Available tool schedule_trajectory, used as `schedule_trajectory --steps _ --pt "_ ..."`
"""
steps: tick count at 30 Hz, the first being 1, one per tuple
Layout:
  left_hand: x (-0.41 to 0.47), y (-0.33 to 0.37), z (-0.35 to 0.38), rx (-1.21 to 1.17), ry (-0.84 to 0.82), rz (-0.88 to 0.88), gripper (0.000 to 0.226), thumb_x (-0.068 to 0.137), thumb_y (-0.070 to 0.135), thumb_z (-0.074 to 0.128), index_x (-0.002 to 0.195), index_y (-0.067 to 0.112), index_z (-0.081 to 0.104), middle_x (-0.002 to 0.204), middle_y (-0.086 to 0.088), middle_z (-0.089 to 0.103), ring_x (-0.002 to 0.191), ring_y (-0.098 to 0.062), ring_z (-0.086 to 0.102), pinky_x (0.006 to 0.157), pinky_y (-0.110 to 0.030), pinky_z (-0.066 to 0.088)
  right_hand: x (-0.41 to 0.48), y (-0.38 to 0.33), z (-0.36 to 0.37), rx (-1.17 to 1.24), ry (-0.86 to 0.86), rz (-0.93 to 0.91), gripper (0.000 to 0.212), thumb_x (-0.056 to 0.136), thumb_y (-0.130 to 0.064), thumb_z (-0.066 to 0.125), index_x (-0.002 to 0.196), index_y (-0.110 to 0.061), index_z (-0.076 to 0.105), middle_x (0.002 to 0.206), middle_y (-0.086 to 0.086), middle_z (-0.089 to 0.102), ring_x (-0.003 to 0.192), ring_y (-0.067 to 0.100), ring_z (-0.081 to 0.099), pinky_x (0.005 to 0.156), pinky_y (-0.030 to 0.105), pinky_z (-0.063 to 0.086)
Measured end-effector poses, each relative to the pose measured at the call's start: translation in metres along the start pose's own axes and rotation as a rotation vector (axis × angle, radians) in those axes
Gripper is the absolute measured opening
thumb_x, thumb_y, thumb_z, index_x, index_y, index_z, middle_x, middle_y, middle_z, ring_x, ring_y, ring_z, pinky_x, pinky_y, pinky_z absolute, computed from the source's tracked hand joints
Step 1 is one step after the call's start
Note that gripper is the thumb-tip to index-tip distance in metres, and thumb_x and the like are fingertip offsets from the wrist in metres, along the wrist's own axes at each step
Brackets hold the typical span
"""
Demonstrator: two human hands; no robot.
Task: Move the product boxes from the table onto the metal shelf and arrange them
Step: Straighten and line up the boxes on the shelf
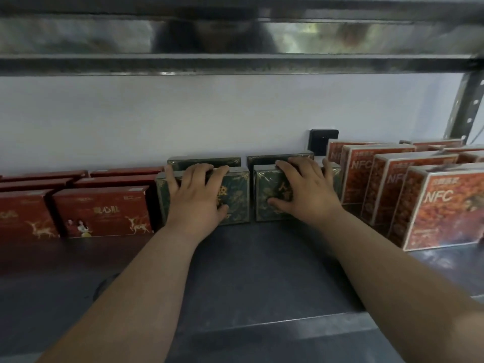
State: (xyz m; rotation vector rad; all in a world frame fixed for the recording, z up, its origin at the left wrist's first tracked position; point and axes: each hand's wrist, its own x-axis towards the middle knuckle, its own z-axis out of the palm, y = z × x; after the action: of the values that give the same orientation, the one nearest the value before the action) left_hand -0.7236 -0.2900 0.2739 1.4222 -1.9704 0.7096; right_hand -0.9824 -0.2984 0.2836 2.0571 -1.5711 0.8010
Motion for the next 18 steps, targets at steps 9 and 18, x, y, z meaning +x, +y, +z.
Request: schedule_trajectory --steps 9,18 --pt "-0.0002 -0.0005 0.0034 0.015 0.016 0.01 0.083 0.074 0.042 0.077 0.147 0.026 0.042 0.139 -0.008 0.044 0.136 -0.031 0.035 0.115 -0.068 -0.007 -0.0003 0.0067 0.0039 0.026 0.036 -0.028 0.089 0.076 -0.069 0.069 0.15 -0.027 0.041 0.147 0.005 0.046 0.141 0.029 0.036 0.12 0.057 0.001" --pt "-0.0001 -0.0022 0.0035 0.012 0.024 -0.002 0.083 0.072 0.041 0.077 0.146 0.026 0.042 0.138 -0.007 0.044 0.135 -0.031 0.036 0.114 -0.068 -0.006 0.0037 0.01 0.0069 0.047 0.052 -0.04 0.089 0.076 -0.068 0.07 0.15 -0.027 0.042 0.148 0.006 0.045 0.142 0.029 0.035 0.12 0.056 0.0"
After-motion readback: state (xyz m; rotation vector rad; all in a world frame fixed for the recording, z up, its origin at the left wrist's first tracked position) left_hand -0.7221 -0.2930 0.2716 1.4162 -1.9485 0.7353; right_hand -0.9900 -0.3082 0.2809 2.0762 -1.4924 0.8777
